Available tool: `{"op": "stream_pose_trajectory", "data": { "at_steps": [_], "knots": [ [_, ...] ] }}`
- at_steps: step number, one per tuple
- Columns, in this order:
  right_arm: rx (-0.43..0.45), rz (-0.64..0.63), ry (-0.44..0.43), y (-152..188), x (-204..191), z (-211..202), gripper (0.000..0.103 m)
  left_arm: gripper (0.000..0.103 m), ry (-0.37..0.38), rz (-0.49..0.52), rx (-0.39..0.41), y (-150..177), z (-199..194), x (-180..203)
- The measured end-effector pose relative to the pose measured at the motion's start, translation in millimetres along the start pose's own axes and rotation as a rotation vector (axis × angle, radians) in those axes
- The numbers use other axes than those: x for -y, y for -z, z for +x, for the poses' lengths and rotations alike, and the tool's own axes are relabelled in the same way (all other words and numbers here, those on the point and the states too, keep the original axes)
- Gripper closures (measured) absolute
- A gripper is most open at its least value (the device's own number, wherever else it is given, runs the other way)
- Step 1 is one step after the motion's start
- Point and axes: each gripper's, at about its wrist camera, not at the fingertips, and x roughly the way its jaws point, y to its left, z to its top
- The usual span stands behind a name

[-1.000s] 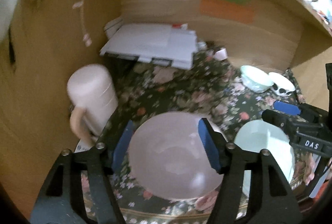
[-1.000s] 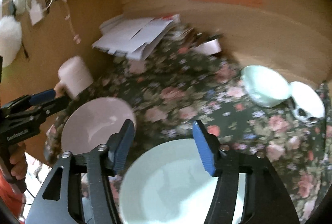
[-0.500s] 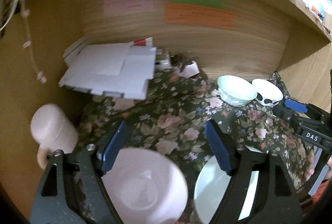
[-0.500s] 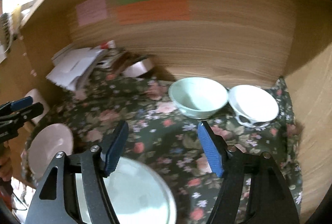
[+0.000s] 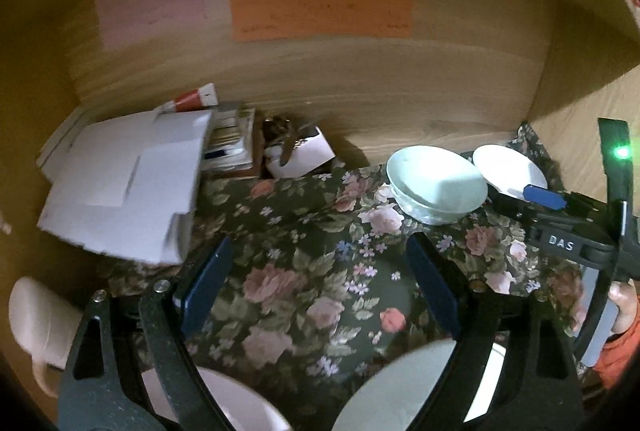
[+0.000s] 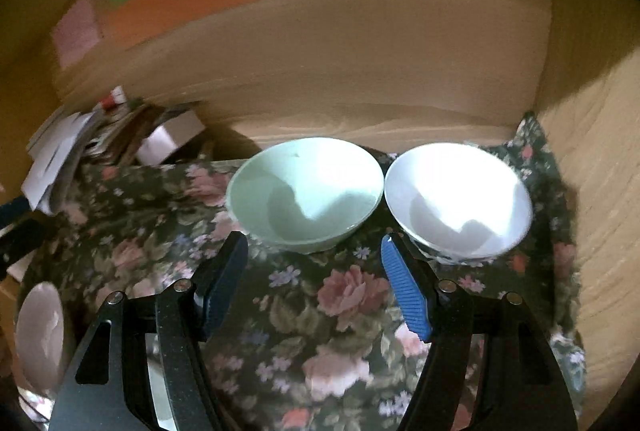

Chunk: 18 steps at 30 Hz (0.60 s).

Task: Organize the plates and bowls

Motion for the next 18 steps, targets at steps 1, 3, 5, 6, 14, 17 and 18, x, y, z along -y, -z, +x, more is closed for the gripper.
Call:
{"op": "stream_pose_trajectory", "data": {
  "at_steps": [1, 3, 5, 6, 14, 17, 18],
  "knots": [
    [-0.014, 0.009, -0.002, -2, 3, 8, 0.037, 0.015, 0.005, 0.001, -0.004, -2, 4, 1],
    [-0.033, 0.028, 0.001, -4, 9, 20, 0.039, 0.015, 0.013, 0.004, -0.016, -7, 16, 2],
    [-0.058, 0.045, -0.012, -5, 13, 31, 0.046, 0.015, 0.016, 0.011, -0.02, -12, 27, 3],
    [-0.068, 0.053, -0.017, -6, 15, 36, 0.05, 0.015, 0.015, 0.015, -0.021, -13, 31, 4],
    [-0.103, 0.073, -0.025, -5, 23, 55, 0.057, 0.015, 0.022, 0.039, -0.069, -19, 67, 11],
    [-0.114, 0.083, -0.04, -7, 25, 61, 0.057, 0.017, 0.027, 0.046, -0.086, -18, 77, 13],
    [-0.118, 0.089, -0.041, -7, 25, 63, 0.057, 0.018, 0.029, 0.051, -0.095, -18, 81, 14]
  ]
}}
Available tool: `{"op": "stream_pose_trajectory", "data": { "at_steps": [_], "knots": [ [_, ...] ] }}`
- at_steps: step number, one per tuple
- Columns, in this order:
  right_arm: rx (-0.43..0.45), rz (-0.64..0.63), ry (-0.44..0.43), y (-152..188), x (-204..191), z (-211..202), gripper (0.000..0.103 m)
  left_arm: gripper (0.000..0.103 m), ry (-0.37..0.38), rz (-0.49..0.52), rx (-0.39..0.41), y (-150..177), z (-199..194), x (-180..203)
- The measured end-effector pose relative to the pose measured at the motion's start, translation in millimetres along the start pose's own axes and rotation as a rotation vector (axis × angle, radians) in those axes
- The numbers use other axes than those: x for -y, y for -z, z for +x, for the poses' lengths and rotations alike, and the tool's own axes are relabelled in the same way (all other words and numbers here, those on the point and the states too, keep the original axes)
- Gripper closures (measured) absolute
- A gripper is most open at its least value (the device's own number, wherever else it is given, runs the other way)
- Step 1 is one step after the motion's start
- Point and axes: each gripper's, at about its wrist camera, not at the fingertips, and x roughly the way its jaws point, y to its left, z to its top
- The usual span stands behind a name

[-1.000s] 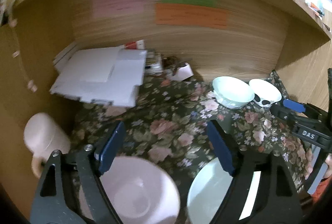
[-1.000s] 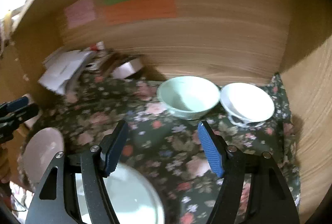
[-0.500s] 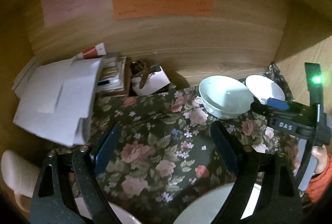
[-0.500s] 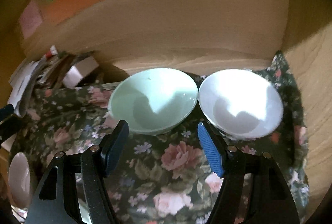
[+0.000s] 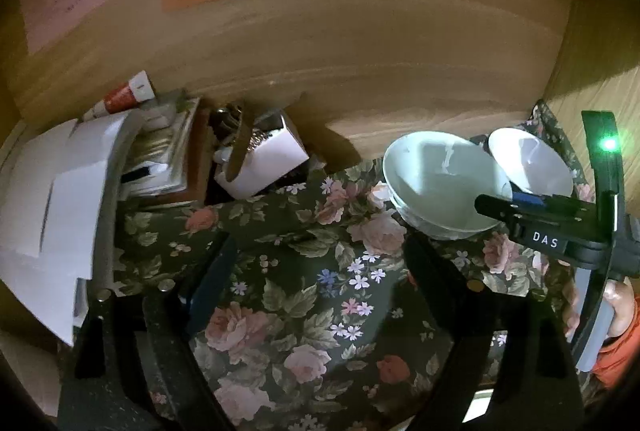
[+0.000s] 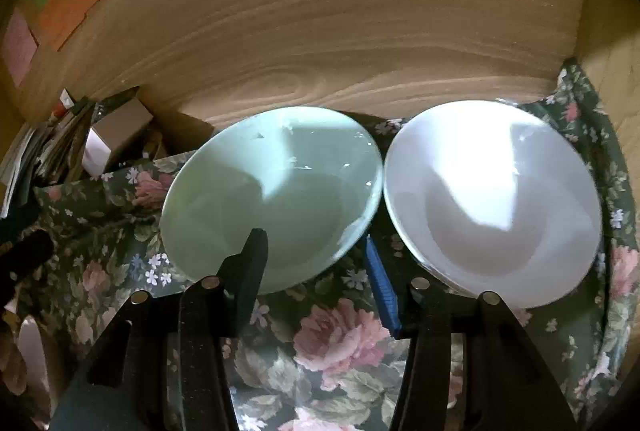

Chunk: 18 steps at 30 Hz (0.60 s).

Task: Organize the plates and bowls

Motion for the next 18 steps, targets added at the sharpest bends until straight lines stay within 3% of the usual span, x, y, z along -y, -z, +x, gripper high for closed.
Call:
{"op": "stream_pose_trajectory", "data": {
  "at_steps": [10, 14, 18],
  "knots": [
    [-0.008, -0.037, 0.037, -2, -3, 9, 0.058, 0.018, 0.02, -0.023, -0.056, 1, 20, -4],
    [-0.02, -0.062, 0.04, -3, -6, 14, 0.067, 0.018, 0.049, -0.07, -0.055, 1, 22, -11],
    [-0.066, -0.09, -0.008, -3, -11, 24, 0.081, 0.018, 0.014, -0.067, -0.032, 0, 20, -13]
  ]
}}
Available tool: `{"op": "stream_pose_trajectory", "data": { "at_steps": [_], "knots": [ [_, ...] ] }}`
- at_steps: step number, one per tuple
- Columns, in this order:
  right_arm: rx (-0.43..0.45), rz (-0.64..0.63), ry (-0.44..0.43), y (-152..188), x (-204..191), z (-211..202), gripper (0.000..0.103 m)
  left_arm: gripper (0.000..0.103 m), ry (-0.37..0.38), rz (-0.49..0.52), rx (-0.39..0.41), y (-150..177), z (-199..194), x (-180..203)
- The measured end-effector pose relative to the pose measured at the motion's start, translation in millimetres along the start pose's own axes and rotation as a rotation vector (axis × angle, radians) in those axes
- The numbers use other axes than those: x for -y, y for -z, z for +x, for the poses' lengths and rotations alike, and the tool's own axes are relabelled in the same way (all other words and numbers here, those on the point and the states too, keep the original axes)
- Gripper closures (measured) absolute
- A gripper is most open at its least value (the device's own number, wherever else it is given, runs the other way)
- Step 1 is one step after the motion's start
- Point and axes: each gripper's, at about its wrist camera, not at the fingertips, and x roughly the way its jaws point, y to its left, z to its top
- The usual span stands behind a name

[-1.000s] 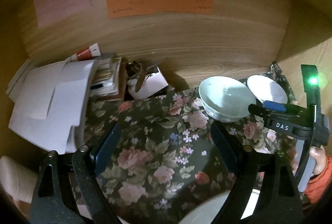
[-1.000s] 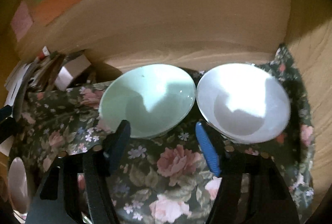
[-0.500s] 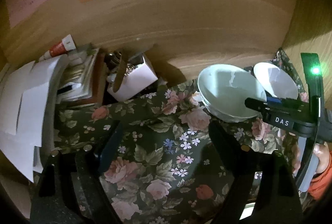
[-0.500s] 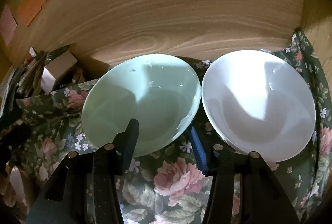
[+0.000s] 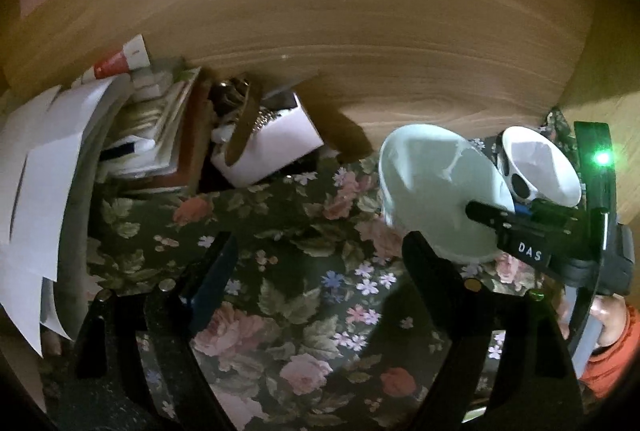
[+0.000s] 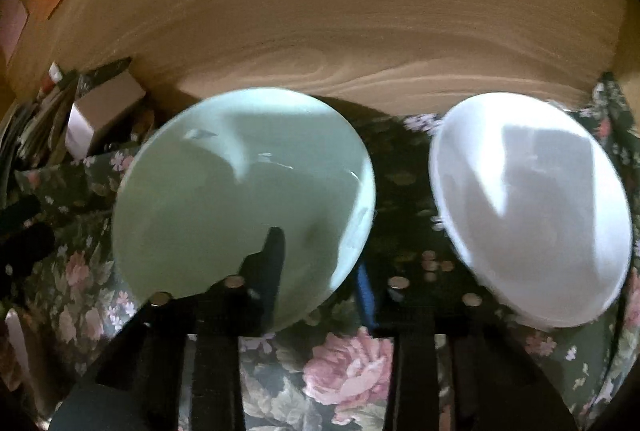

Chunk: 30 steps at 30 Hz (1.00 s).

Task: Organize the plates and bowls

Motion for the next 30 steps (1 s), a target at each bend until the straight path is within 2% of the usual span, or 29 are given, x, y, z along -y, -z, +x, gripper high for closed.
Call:
{"op": "stream_pose_trajectory", "data": {
  "at_steps": [9, 15, 20, 22, 24, 26, 30],
  "knots": [
    [-0.056, -0.134, -0.08, 27, -29, -10, 0.085, 0.018, -0.004, 0.047, -0.062, 5, 5, 4],
    [-0.09, -0.14, -0.113, 46, -25, -28, 0.084, 0.018, -0.007, 0.067, -0.139, 15, 11, 10],
    [-0.077, -0.092, -0.119, 52, -5, -47, 0.083, 0.019, -0.014, 0.089, -0.159, 25, 19, 15],
    [-0.053, -0.083, -0.112, 53, 2, -59, 0.081, 0.026, -0.009, 0.096, -0.169, 27, 22, 17],
    [-0.032, -0.073, -0.107, 51, 13, -70, 0.075, 0.033, -0.007, 0.102, -0.184, 30, 26, 19],
    [-0.023, -0.065, -0.105, 47, 6, -78, 0.072, 0.042, 0.003, 0.101, -0.2, 31, 30, 20],
    [-0.027, -0.045, -0.114, 47, 7, -76, 0.072, 0.059, 0.023, 0.085, -0.239, 32, 38, 20]
  ]
}}
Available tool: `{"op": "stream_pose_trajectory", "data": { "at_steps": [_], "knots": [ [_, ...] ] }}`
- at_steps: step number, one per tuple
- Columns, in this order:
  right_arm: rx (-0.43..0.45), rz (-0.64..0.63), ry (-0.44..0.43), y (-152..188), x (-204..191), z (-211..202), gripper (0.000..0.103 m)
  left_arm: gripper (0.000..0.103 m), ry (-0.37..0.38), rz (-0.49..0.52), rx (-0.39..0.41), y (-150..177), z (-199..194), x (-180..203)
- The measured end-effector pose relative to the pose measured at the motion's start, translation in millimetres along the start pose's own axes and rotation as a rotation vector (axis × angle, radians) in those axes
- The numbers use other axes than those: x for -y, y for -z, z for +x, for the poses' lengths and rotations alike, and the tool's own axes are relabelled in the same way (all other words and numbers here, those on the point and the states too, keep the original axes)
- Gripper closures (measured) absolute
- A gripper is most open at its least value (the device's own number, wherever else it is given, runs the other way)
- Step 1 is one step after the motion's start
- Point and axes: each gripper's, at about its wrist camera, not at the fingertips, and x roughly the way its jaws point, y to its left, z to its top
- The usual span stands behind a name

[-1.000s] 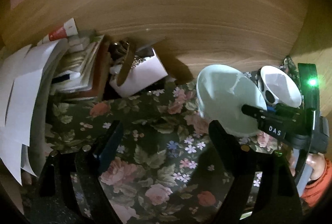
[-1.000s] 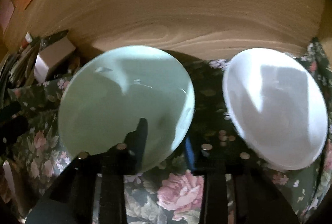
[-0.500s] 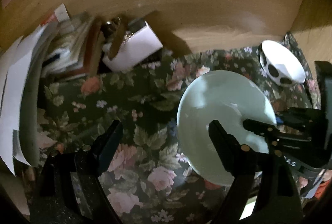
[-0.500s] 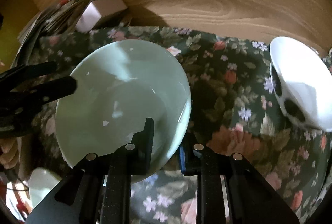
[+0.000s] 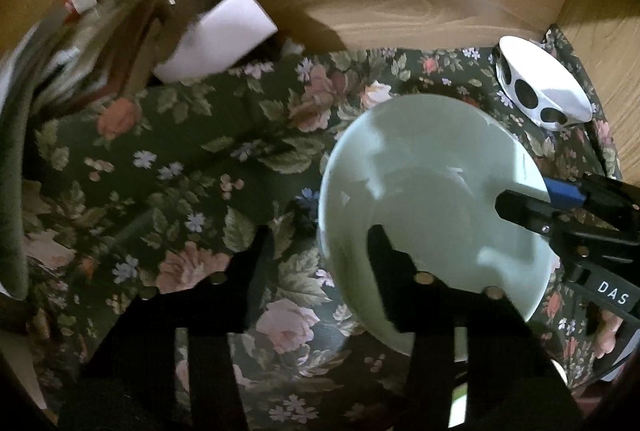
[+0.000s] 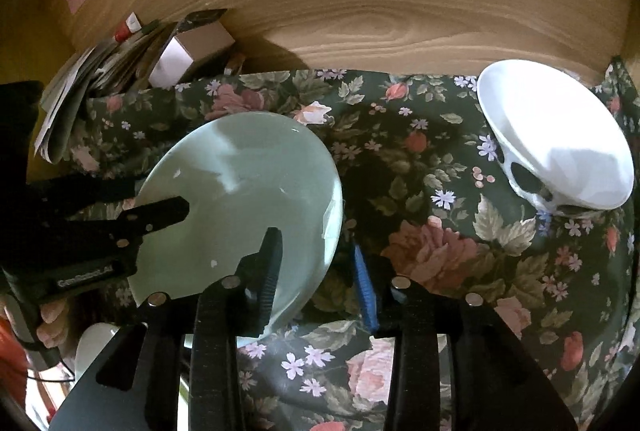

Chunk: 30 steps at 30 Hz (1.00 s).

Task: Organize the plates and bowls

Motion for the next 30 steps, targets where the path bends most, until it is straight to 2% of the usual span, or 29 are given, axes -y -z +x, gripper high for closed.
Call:
{"op": "stream_pose_trajectory", "data": {
  "at_steps": [2, 8, 10, 11, 18, 30],
  "knots": [
    [-0.005, 0.008, -0.008, 7, -5, 11, 0.072, 0.068, 0.01, -0.007, -0.018, -1, 4, 0],
    [-0.025, 0.024, -0.031, 5, -18, 40, 0.072, 0.08, 0.027, 0.013, -0.028, -2, 13, 10],
    [-0.026, 0.019, -0.04, 6, -20, 42, 0.076, 0.084, 0.035, 0.016, -0.03, -3, 15, 13],
    [-0.026, 0.016, -0.046, 5, -22, 45, 0.081, 0.085, 0.037, 0.017, -0.032, -5, 18, 16],
    [-0.014, 0.012, -0.027, 6, -29, 44, 0.081, 0.085, 0.03, -0.005, -0.027, -5, 16, 17],
    [0.077, -0.013, -0.018, 7, -45, 2, 0.081, 0.085, 0.027, 0.004, 0.089, 6, -45, 16]
  ]
}}
